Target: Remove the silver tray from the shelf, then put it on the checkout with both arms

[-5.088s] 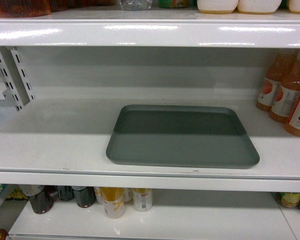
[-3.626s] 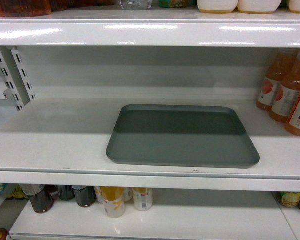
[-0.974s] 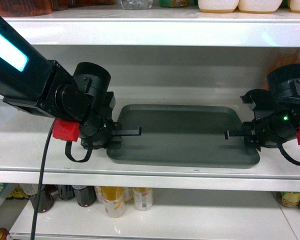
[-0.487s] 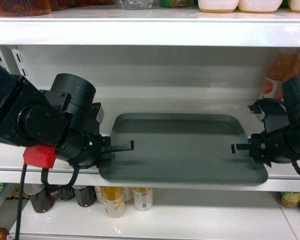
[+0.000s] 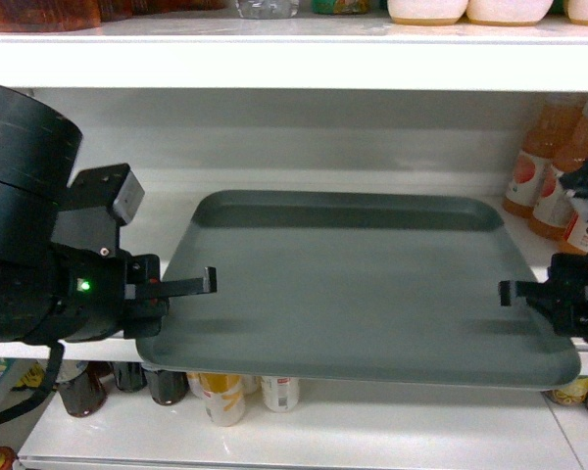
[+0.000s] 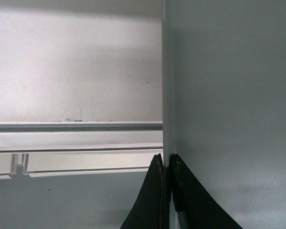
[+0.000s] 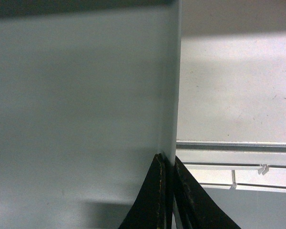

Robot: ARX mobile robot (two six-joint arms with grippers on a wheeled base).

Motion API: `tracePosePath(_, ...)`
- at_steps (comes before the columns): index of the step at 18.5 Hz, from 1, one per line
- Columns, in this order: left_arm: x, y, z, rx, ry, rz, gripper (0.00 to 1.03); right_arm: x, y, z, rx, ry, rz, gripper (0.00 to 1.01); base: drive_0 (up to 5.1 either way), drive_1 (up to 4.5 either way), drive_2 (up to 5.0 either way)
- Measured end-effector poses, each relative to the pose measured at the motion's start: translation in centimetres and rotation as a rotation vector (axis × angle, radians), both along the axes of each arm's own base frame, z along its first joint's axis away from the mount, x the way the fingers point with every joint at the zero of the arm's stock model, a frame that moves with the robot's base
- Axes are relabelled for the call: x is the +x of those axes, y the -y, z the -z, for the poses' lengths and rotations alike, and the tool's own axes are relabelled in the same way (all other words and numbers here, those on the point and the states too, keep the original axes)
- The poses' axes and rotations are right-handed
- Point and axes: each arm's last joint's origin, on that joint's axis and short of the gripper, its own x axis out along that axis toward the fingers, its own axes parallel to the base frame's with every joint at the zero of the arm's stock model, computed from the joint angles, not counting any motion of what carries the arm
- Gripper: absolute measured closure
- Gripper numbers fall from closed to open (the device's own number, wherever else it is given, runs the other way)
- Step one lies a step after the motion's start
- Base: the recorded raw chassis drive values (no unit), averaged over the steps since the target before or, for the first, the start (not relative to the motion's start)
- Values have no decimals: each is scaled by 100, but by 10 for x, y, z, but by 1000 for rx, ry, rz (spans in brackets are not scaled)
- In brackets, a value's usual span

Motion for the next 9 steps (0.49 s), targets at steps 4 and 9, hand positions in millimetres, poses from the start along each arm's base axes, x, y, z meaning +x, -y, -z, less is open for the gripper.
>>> tracePosePath(4, -42, 0, -23, 23, 52, 7, 100, -49, 3, -24, 29, 48, 4, 97, 0, 0, 0)
tracePosePath(9, -51, 0, -32, 49, 106, 15, 100, -63, 4, -31, 51, 81, 9, 97, 0, 0, 0)
